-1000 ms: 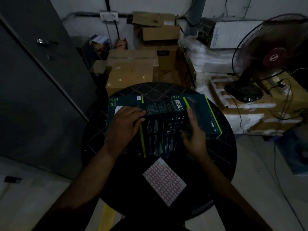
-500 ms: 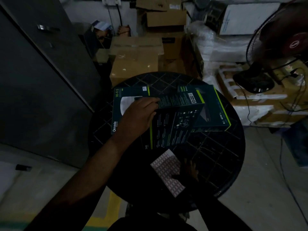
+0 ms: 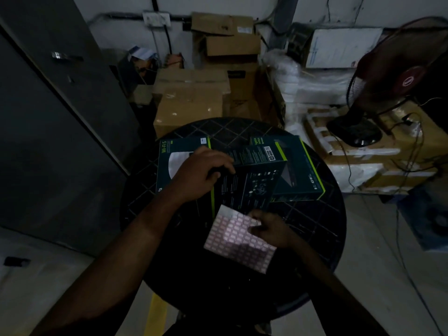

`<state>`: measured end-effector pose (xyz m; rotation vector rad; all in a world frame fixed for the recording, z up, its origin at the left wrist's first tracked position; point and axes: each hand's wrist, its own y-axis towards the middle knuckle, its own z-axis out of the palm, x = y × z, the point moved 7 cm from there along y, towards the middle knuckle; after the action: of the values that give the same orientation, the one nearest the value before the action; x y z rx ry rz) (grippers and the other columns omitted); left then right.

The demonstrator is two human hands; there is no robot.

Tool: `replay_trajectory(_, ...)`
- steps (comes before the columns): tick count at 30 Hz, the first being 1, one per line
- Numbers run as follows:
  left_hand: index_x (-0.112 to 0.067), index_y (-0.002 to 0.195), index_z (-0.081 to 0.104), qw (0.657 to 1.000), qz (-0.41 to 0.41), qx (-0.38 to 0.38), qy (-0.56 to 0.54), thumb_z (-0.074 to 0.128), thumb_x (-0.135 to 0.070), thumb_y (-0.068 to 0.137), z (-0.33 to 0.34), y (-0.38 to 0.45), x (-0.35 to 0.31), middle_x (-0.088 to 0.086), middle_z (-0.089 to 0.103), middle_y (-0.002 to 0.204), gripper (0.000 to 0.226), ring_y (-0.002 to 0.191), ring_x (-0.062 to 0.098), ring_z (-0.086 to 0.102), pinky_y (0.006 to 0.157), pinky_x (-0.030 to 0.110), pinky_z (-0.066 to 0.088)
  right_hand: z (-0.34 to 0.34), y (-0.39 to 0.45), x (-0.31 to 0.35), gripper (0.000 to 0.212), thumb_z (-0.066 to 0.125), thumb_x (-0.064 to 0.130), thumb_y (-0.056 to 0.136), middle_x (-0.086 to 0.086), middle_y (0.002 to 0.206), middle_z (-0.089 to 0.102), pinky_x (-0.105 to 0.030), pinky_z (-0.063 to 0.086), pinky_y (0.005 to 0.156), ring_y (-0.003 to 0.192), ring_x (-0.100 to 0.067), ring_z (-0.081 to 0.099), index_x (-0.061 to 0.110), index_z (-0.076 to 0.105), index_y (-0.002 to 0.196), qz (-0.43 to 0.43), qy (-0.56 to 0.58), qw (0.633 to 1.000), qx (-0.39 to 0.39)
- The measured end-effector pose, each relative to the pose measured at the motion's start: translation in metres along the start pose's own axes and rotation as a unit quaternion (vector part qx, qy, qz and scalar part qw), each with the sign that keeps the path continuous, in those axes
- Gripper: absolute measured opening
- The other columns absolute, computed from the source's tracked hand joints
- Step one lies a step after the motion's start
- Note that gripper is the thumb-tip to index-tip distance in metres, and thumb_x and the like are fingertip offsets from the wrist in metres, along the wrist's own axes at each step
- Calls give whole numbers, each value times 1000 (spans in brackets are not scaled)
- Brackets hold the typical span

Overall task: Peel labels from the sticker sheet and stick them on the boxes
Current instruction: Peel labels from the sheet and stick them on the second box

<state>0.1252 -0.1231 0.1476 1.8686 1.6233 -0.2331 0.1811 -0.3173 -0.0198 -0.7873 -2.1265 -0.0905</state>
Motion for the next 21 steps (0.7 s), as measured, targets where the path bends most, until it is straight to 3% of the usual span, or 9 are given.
replay_trajectory(1,-30,102,72,1000,2,1,3,71,-14,85,1,0,-1,-13,64,121,24,111,5,44,91,11,29,-17,1,13,16,69,18,93,21,91,65,-9,42,76,85,13,60,31,63,100,-12,16,1000,-17)
replay_trajectory(3,-34,101,72,1000,-10,6,8,69,-38,87,3,0,-3,-14,61,123,14,115,8,43,90,21,31,-48,-2,45,8,67,21,95,12,84,68,-22,49,76,83,4,64,29,66,93,-33,55,997,-43)
replay_trajectory(5,-34,103,72,999,-32,13,11,58,-55,86,6,1,-2,-16,59,124,30,117,7,41,90,21,30,-70,-7,72,16,66,20,96,8,80,67,-34,52,72,80,-12,67,31,66,85,-62,90,992,-56)
replay_trajectory(7,-28,113,69,998,-51,20,15,47,-62,85,7,3,-2,-16,58,125,50,115,5,40,90,20,32,-87,-12,96,23,64,15,97,9,77,66,-33,52,67,75,-14,66,31,65,80,-89,130,986,-59)
replay_trajectory(10,-22,124,64,997,-72,31,2,52,-53,91,6,4,3,-16,58,122,47,114,8,41,91,26,36,-101,-12,114,26,63,12,98,10,71,65,-25,47,64,68,-7,63,28,67,77,-104,149,981,-61)
replay_trajectory(13,-21,125,63,996,-87,15,-34,61,-29,96,3,3,2,-29,51,108,30,113,9,43,92,27,39,-105,-4,112,12,65,19,97,-2,81,71,-37,53,68,75,-18,69,15,71,87,-92,132,985,-66)
replay_trajectory(15,-19,122,65,993,-98,-4,-65,62,-21,96,1,2,1,-32,48,103,27,111,8,47,91,28,44,-108,2,112,12,67,23,95,-3,81,71,-35,52,66,73,-14,67,13,70,89,-107,76,987,-98)
replay_trajectory(18,-18,119,67,990,-114,-27,-80,64,-20,94,0,1,3,-28,53,102,25,110,11,50,91,32,47,-116,0,120,15,76,26,85,8,84,65,-33,49,67,79,-13,61,20,63,91,-127,-50,959,-247)
replay_trajectory(21,-16,118,68,986,-133,-38,-91,63,-21,94,1,2,9,-21,57,103,25,108,12,51,91,34,45,-117,-14,140,23,81,28,77,6,90,59,-31,34,71,89,-17,47,20,62,89,-142,-179,885,-406)
